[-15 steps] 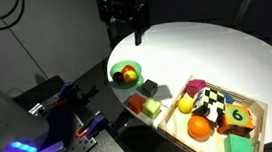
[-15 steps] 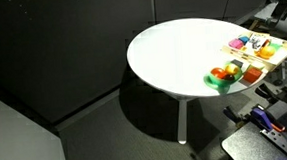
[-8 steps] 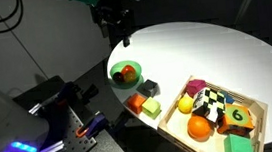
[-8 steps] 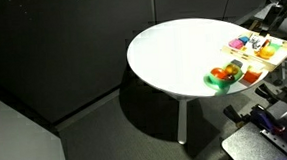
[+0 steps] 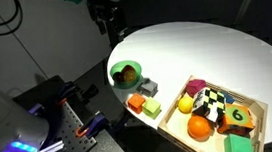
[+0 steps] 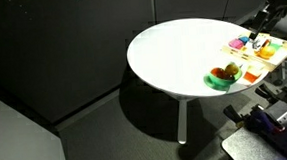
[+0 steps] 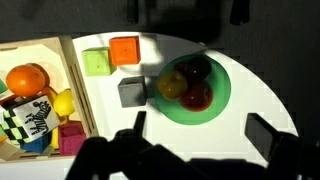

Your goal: Put the green block onto the tray

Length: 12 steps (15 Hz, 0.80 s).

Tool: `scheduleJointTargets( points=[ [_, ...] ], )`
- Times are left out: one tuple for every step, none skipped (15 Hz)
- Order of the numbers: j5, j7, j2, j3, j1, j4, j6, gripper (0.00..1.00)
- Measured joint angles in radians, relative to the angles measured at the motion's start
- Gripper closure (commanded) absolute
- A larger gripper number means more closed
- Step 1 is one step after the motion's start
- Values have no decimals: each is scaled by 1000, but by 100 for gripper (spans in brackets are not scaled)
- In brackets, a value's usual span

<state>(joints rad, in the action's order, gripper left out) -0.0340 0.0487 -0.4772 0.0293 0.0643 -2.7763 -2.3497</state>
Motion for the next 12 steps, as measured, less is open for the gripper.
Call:
scheduleJointTargets(
  points=[
    [0, -20, -3, -13, 0, 1, 0, 0],
    [0, -36, -8, -24, 0, 2, 3, 0],
    [0, -49, -16, -34, 0, 2, 9, 0],
    [0, -57, -26, -42, 0, 3, 23, 0],
    [0, -62, -38, -49, 0, 3, 44, 0],
    [0, -65, -52, -55, 0, 4, 70, 0],
    [0, -65, -69, -60, 0, 4, 99, 0],
    [0, -65, -86, -63, -1, 4, 129, 0],
    [0, -65, -104, -65, -1, 4, 160, 0],
    [0, -65, -122, -66, -2, 4, 189, 0],
    [0, -65, -140, -67, -5, 4, 217, 0],
    [0, -65, -157, -67, -8, 4, 243, 0]
  ],
)
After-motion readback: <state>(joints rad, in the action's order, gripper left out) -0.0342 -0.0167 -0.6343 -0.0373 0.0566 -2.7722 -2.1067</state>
